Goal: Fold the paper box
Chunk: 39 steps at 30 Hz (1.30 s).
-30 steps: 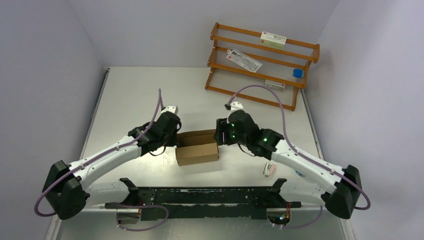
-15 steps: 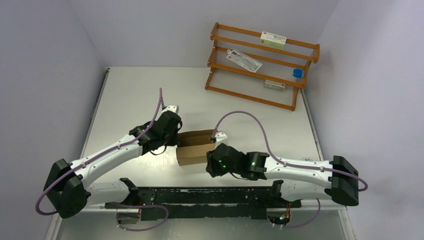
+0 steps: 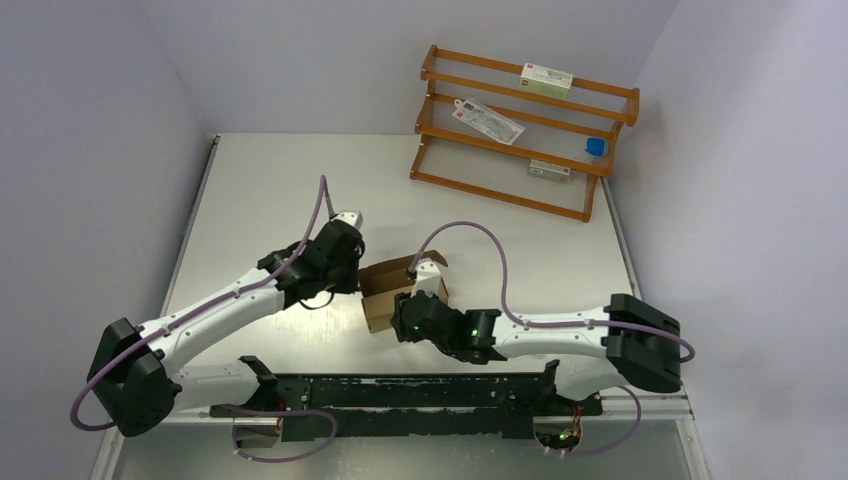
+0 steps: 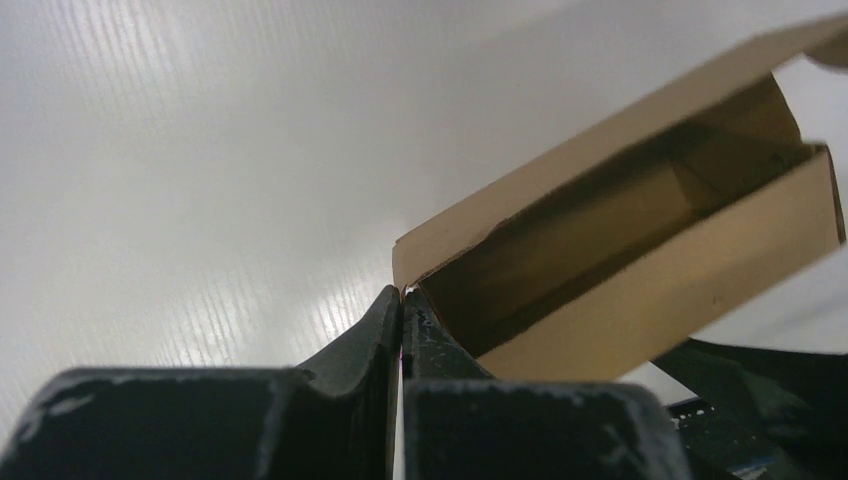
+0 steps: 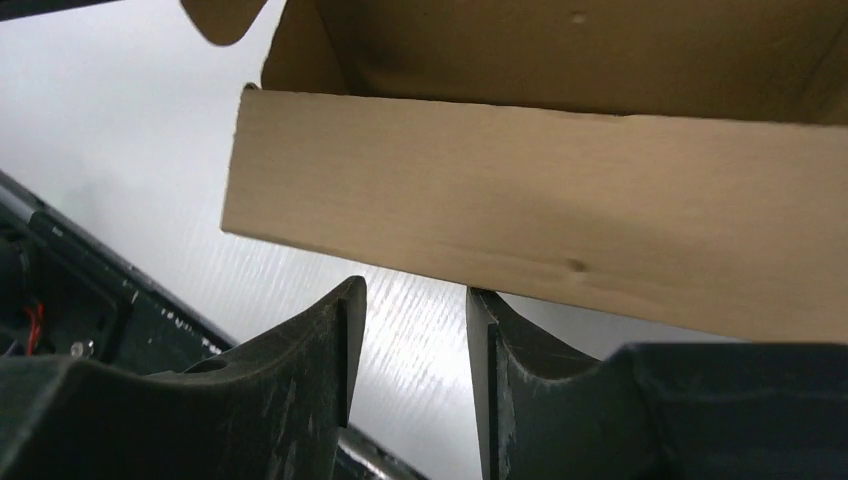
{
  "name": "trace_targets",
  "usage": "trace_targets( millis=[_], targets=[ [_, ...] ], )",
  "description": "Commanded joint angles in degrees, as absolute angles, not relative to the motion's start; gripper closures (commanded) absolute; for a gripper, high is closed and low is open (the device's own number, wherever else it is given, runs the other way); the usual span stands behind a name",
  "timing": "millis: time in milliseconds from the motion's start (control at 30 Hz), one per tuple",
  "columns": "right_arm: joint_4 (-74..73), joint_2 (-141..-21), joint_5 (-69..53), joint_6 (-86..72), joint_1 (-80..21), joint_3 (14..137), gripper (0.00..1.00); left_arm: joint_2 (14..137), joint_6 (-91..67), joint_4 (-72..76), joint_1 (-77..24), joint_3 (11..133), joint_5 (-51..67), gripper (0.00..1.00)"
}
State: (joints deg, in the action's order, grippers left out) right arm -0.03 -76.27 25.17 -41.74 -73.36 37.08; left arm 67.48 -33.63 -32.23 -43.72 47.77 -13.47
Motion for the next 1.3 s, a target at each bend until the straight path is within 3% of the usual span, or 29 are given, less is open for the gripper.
trace_targets(
  millis=[0,700,1267],
  targets=[
    [7.8,-80.74,30.29,-40.54,-73.65,39.33,0.55,67.15,-31.17,-32.92,-44.16,50.65,-7.8,0.95],
    [12.59,-90.75,29.59,-31.02,-70.88,47.23,0.54,69.48,-25.09,-36.81,-46.05,52.23,-0.53,0.95],
    [1.05,-85.67,19.6,-24.99,-67.1,48.91,0.45,74.87,-26.27,-37.31,-45.88,55.23,-12.43,0.95]
  ],
)
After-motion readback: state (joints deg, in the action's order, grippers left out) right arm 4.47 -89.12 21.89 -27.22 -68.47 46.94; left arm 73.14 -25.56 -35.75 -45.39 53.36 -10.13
